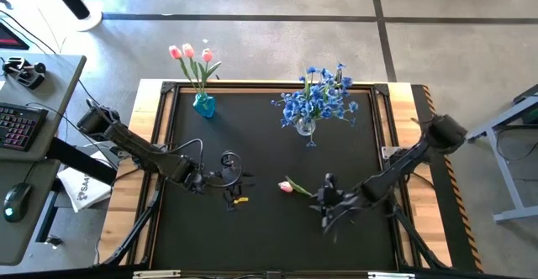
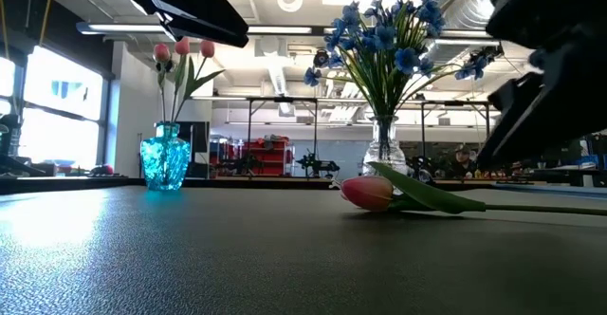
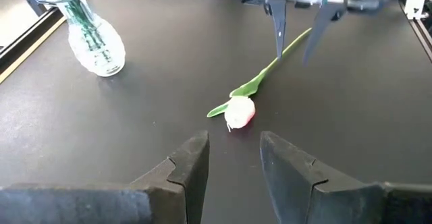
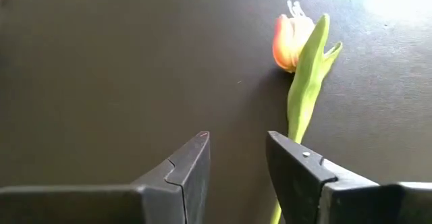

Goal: Sort flowers into vase by color
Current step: Put the pink flower into the blue vase

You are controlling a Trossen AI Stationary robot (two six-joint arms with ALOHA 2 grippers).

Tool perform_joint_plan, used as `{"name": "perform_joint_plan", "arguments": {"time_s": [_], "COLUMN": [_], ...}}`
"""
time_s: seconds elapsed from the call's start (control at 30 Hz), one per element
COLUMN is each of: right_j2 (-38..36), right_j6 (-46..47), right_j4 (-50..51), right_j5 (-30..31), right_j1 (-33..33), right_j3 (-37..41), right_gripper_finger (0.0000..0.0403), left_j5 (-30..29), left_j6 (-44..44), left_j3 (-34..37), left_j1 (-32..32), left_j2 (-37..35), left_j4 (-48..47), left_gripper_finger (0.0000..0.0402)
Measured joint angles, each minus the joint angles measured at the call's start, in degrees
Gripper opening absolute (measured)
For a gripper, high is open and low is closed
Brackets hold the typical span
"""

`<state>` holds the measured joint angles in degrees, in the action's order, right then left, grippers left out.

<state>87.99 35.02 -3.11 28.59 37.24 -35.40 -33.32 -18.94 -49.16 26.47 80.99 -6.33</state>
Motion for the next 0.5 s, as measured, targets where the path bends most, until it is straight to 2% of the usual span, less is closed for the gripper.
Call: {"name": "perform_joint_plan", "arguments": {"time_s": [0.17,0.3,0.5], "right_j2": [6.28,9.47,10.33], "right_j6": [0.18,3.79,6.93], "right_j4": [13.45,25.03,25.64], "right_j5": [2.29,4.04,2.32], "right_j1": [-1.0,-1.38,-1.36], "right_j3": [-9.28,-14.28,-12.32], "right_gripper_finger": [0.0142,0.0142,0.0142], "left_j5": [0.0,0.0,0.02], "left_j6": [0.0,-0.14,-0.5], "left_j3": [-0.01,0.01,0.01], "left_j1": [-0.1,-0.1,-0.1], "left_j2": [0.0,0.0,0.0], "left_j4": [-0.04,-0.07,-0.17], "left_gripper_finger": [0.0122,0.0122,0.0122]}}
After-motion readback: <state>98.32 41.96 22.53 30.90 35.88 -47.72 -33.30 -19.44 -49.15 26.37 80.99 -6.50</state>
